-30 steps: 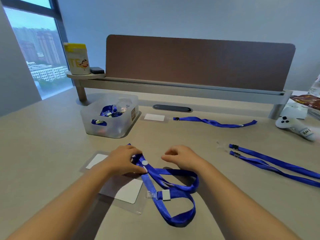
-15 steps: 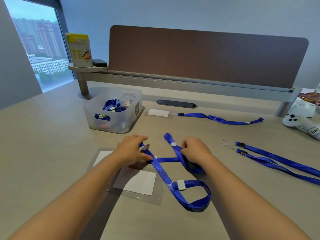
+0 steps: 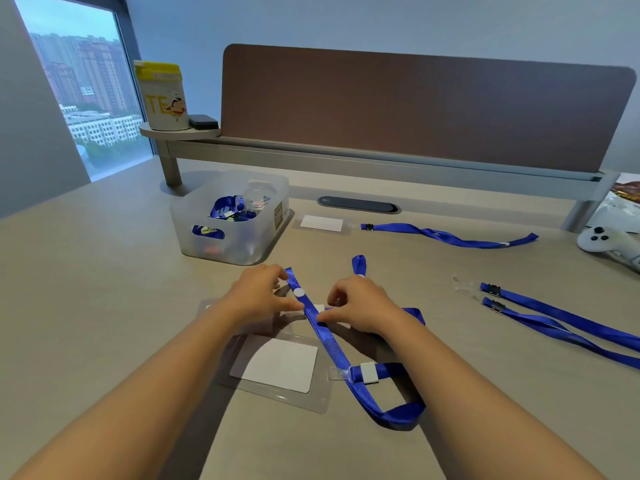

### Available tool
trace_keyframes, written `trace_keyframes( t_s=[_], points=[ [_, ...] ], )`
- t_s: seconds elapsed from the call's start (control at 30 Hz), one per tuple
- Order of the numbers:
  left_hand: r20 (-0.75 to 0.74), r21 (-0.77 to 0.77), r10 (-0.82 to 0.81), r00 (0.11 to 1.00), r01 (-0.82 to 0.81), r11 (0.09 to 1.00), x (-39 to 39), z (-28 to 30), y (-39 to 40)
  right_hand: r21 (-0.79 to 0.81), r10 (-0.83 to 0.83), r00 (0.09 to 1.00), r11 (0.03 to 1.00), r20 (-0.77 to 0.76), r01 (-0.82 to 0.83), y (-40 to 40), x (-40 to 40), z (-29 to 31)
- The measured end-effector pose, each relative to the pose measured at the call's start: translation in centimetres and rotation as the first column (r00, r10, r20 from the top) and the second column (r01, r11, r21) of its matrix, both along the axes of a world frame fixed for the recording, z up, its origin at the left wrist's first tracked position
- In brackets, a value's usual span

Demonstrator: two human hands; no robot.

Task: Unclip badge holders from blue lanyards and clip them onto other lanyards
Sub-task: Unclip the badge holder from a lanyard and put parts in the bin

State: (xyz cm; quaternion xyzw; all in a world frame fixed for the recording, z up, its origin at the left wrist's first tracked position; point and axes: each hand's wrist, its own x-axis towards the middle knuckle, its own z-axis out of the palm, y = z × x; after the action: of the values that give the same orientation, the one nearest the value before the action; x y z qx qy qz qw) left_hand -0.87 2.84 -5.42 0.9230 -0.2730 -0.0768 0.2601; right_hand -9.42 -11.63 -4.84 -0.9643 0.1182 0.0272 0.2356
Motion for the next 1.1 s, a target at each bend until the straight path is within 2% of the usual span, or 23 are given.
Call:
trace_keyframes(
  t_s=[0.17, 0.23, 0.37, 0.47, 0.6, 0.7, 0.87, 1.1],
  points=[
    [-0.053, 0.237, -0.020, 0.998, 0.032, 0.971, 1.3, 0.5, 2.8, -0.019, -0.034, 0.999, 0.999, -0.020, 0.033, -0.6, 0.3, 0.0],
    [-0.059, 0.270, 0.002, 0.998, 0.014, 0.963, 1.5, 0.5, 3.2, -0.022, -0.060, 0.998, 0.998, -0.033, 0.059, -0.9, 0.3, 0.0],
    [-0.127, 0.224, 0.047, 0.991, -0.018, 0.974, 1.4, 0.3, 2.4, -0.042, -0.104, 0.993, 0.994, -0.052, 0.101, -1.3, 0.3, 0.2],
    [-0.106, 0.181, 0.048, 0.993, -0.028, 0.983, 1.1, 0.6, 1.6, -0.045, -0.116, 0.993, 0.992, -0.002, 0.116, -1.5, 0.1, 0.5],
    [-0.036, 0.119, 0.027, 0.999, -0.022, 0.993, 0.9, 2.2, 0.9, 0.151, -0.118, 0.975, 0.984, 0.190, 0.090, -0.7, 0.4, 1.5],
    [0.077, 0.100, -0.028, 0.997, 0.020, 0.995, 0.5, 3.8, 0.5, 0.223, -0.066, 0.967, 0.975, 0.247, 0.010, 0.3, 0.7, 2.4],
    [0.237, 0.077, -0.092, 0.967, 0.075, 0.994, -0.2, 6.3, 0.5, 0.162, -0.010, 0.969, 0.986, 0.248, -0.031, 1.0, 1.2, 3.5],
    [0.327, 0.058, -0.072, 0.942, 0.056, 0.997, -0.4, 8.4, 0.7, -0.099, -0.031, 0.959, 0.993, 0.281, 0.062, 0.2, 0.9, 5.3]
  ],
)
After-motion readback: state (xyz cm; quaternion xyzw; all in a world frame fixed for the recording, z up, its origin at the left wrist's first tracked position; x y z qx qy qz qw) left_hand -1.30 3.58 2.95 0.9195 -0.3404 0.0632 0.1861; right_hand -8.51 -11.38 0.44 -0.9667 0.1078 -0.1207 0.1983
